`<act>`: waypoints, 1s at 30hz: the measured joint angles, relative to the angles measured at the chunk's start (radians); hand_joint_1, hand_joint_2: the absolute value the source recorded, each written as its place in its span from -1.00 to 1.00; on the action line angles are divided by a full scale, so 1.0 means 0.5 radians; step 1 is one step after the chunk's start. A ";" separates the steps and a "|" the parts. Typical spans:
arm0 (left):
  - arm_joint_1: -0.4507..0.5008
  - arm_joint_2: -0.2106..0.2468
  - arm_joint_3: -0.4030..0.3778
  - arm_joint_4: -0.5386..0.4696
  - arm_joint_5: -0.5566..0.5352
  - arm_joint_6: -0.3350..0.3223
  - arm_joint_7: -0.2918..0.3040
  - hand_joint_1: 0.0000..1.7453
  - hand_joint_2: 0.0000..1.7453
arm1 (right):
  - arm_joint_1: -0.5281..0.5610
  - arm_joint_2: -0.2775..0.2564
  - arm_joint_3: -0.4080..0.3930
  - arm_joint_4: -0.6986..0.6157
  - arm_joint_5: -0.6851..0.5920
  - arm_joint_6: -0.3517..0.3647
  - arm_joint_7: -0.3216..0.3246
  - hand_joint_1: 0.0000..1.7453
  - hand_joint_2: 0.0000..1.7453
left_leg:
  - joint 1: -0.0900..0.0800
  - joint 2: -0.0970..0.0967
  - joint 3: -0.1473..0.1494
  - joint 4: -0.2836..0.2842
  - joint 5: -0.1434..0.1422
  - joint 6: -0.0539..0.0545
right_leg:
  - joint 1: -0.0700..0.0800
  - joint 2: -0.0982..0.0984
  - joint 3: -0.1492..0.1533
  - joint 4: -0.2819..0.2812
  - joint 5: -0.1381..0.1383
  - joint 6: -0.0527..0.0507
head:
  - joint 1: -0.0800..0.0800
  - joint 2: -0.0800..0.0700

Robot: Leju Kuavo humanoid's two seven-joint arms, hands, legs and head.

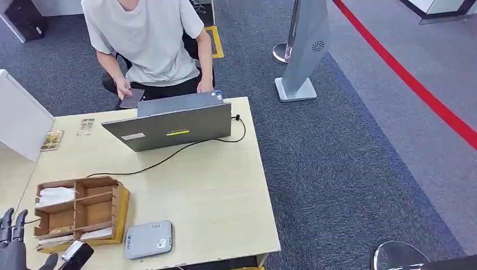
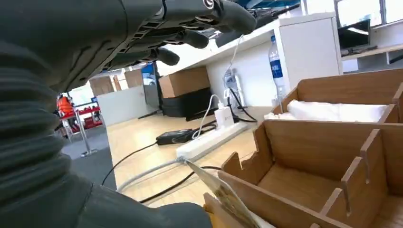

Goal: Pass the card to the sensor for recognition and then transmit it.

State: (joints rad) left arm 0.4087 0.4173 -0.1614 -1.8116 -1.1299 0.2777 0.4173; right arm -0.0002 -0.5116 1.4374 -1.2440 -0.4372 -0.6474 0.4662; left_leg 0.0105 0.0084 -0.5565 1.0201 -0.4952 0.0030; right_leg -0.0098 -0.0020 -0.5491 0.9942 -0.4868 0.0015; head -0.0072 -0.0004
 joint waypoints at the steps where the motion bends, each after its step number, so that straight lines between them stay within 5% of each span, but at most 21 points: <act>1: -0.009 -0.009 0.000 0.012 0.000 0.000 -0.003 -1.00 1.00 | 0.000 0.000 0.000 0.005 0.000 0.002 -0.005 -1.00 -1.00 | 0.000 0.000 0.000 0.000 0.000 0.000 | 0.000 0.000 0.000 0.000 0.000 0.000 | 0.000 0.000; 30: -0.173 -0.124 -0.039 0.262 0.065 -0.031 -0.025 -1.00 1.00 | -0.012 0.002 0.001 0.066 0.030 0.031 -0.004 -1.00 -1.00 | 0.000 0.000 0.000 0.000 0.001 -0.001 | 0.000 0.000 0.000 0.000 0.001 -0.002 | 0.000 0.000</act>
State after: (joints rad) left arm 0.3223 0.3556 -0.1808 -1.6808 -1.0975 0.2625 0.4047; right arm -0.0064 -0.5104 1.4378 -1.2108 -0.4219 -0.6321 0.4642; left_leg 0.0106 0.0082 -0.5565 1.0202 -0.4948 0.0025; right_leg -0.0097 -0.0021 -0.5492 0.9942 -0.4862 0.0004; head -0.0072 -0.0004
